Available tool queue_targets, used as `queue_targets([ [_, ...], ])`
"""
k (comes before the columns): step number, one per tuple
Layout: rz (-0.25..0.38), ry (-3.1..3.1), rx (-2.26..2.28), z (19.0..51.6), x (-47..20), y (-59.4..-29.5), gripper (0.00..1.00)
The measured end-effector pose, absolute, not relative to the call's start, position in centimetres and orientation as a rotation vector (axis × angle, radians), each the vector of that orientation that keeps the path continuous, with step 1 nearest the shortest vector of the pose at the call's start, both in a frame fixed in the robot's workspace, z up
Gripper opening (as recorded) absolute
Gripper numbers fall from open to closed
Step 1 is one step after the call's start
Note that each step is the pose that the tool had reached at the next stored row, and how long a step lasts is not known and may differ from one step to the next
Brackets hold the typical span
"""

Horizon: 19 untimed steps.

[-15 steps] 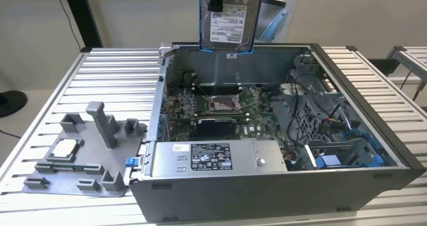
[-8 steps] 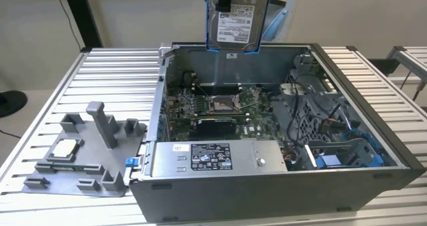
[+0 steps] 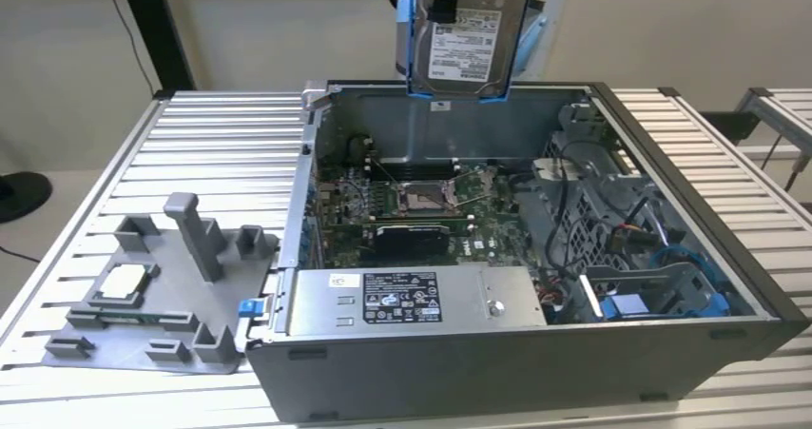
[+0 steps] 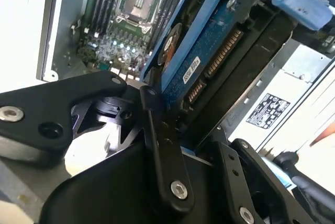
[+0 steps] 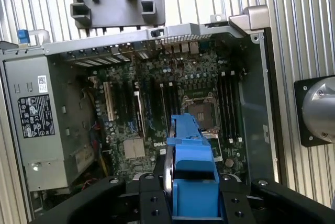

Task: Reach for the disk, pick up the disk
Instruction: 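Pick up the disk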

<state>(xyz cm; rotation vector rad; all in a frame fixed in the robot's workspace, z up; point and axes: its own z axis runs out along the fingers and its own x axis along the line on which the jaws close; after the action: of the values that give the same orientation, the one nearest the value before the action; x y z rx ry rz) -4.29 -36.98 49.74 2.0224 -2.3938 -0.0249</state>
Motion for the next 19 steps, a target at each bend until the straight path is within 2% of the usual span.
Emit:
queue_targets([
  [19, -0.025, -2.394, 2.022, 49.7, -1.9, -37.0, 0.00],
])
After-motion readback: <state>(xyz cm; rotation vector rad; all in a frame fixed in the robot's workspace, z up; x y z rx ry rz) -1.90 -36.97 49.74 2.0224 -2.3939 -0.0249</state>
